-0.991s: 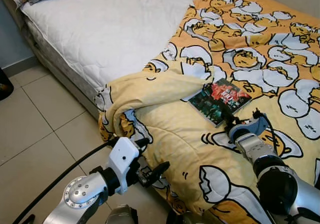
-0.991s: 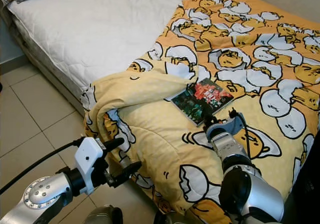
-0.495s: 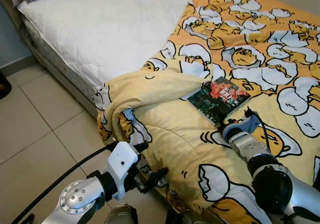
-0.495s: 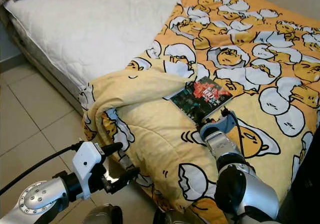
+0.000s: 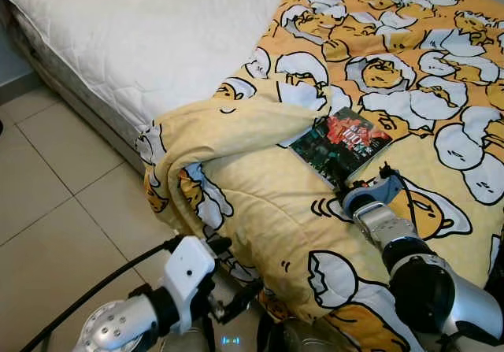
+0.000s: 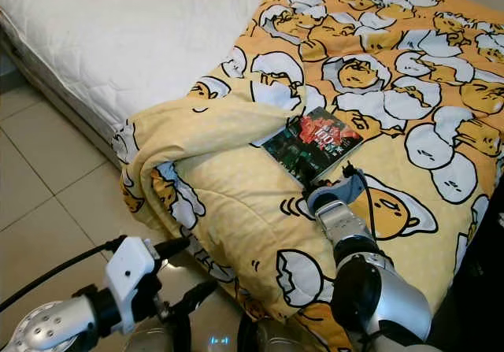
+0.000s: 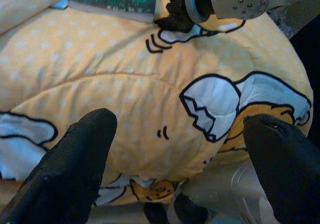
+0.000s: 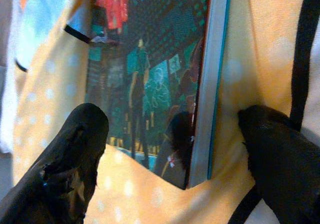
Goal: Clean up the room
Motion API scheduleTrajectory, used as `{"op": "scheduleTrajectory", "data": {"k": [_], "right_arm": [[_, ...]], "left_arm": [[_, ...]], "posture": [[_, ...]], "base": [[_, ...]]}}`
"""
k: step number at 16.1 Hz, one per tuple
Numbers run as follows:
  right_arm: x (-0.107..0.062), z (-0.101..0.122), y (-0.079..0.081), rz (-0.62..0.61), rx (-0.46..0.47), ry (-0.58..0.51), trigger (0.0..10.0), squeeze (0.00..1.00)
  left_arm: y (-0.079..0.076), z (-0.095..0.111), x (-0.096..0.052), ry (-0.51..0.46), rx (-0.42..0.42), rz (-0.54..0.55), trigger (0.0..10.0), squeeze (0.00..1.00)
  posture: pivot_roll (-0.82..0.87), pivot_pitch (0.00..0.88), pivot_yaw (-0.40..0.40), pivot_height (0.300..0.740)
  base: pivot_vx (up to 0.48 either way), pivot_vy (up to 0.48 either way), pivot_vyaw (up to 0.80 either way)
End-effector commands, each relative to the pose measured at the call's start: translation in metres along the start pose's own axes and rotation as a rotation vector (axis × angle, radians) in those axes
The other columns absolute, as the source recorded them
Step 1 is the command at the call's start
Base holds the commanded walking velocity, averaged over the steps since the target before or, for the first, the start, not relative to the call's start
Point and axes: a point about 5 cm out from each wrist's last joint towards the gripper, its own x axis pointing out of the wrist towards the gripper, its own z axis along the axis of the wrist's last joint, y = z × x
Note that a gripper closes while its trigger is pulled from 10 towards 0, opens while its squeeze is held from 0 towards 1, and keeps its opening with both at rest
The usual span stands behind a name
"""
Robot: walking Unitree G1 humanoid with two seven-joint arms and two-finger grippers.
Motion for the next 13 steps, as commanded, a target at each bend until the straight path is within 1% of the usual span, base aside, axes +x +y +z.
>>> {"op": "scheduleTrajectory", "data": {"k": [1,2,3,4,5,6,8,9,12,13], "right_arm": [[-0.008,-0.032,-0.028,-0.140,-0.012,0.114,10.0,0.00],[-0.008,-0.034,-0.029,-0.149,-0.013,0.119,10.0,0.00],[-0.006,-0.037,-0.022,-0.114,-0.005,0.120,10.0,0.00],[0.000,-0.033,-0.004,-0.040,0.029,0.100,10.0,0.00],[0.001,-0.031,0.001,-0.016,0.037,0.092,10.0,0.00],[0.005,-0.024,0.017,0.053,0.052,0.072,10.0,0.00],[0.009,-0.013,0.037,0.134,0.076,0.043,10.0,0.00],[0.010,-0.008,0.043,0.157,0.090,0.031,10.0,0.00],[0.011,-0.005,0.048,0.155,0.100,0.013,10.0,0.00],[0.011,-0.005,0.048,0.150,0.100,0.011,6.8,0.00]], "left_arm": [[-0.002,0.000,-0.004,0.011,0.002,0.008,10.0,0.75],[-0.002,0.000,-0.005,0.014,0.003,0.009,10.0,0.75],[-0.002,0.000,-0.006,0.018,0.006,0.006,10.0,0.75],[0.000,0.001,-0.005,0.017,0.011,0.006,10.0,0.75],[0.000,0.001,-0.004,0.015,0.013,0.007,10.0,0.75],[0.002,0.003,-0.001,0.006,0.018,0.010,10.0,0.75],[0.003,0.004,0.001,-0.001,0.021,0.016,10.0,0.75],[0.003,0.004,0.001,-0.002,0.022,0.018,10.0,0.75],[0.004,0.004,0.002,-0.004,0.023,0.028,10.0,0.75],[0.004,0.004,0.002,-0.005,0.022,0.031,10.0,0.75]], "posture": [[0.24,0.289,-0.058,0.740],[0.24,0.289,-0.058,0.740],[0.24,0.285,-0.055,0.740],[0.23,0.271,-0.055,0.740],[0.23,0.265,-0.056,0.740],[0.23,0.254,-0.060,0.740],[0.22,0.243,-0.068,0.740],[0.22,0.240,-0.070,0.740],[0.22,0.237,-0.083,0.740],[0.22,0.238,-0.084,0.740]], "base": [[0.000,0.000,0.00],[0.000,0.000,0.00],[0.000,0.000,0.00],[0.000,0.000,0.00],[0.000,0.000,0.00],[0.000,0.000,0.00],[0.000,0.000,0.00],[0.000,0.000,0.00],[0.000,0.000,0.00],[0.000,0.000,0.00]]}}
